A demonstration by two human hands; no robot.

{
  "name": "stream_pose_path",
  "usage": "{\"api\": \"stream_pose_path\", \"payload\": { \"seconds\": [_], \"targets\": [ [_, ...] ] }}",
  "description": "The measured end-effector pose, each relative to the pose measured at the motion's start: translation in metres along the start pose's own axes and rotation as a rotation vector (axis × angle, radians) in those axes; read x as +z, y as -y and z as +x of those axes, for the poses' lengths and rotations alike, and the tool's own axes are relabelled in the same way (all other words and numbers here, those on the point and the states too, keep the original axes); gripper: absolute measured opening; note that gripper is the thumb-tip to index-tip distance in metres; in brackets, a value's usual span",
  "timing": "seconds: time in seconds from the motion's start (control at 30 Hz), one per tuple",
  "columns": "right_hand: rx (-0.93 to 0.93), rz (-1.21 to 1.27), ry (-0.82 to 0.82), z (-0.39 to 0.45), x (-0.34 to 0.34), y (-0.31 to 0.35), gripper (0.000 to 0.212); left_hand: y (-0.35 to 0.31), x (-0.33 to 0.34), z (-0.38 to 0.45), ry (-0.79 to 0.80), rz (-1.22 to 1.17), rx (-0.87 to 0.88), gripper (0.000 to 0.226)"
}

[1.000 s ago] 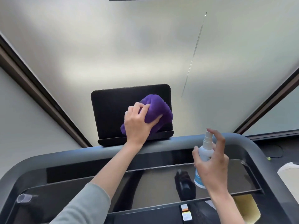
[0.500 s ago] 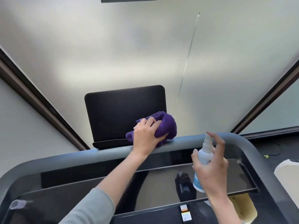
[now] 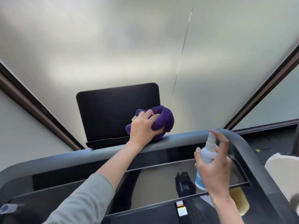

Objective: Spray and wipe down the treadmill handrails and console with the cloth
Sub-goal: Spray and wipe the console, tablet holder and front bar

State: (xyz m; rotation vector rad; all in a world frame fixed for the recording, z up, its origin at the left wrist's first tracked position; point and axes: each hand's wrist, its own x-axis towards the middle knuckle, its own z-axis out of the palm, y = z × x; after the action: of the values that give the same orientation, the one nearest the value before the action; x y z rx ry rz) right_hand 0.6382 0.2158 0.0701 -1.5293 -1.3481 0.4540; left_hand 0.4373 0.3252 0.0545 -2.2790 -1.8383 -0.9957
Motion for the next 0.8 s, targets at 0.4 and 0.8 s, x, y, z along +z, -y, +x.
{"api": "stream_pose_path", "payload": {
  "seconds": [0.4,0.8],
  "targets": [
    [0.008,-0.001,-0.007,-0.009,0.013,0.008,0.063,-0.012,0.012,-0.019,0.043,0.072,-0.17,0.047],
    [-0.016,0.037,0.006,-0.013,0.015,0.014,0.064,0.086,-0.025,-0.07,-0.122,0.221,-0.047,0.042]
  ]
}}
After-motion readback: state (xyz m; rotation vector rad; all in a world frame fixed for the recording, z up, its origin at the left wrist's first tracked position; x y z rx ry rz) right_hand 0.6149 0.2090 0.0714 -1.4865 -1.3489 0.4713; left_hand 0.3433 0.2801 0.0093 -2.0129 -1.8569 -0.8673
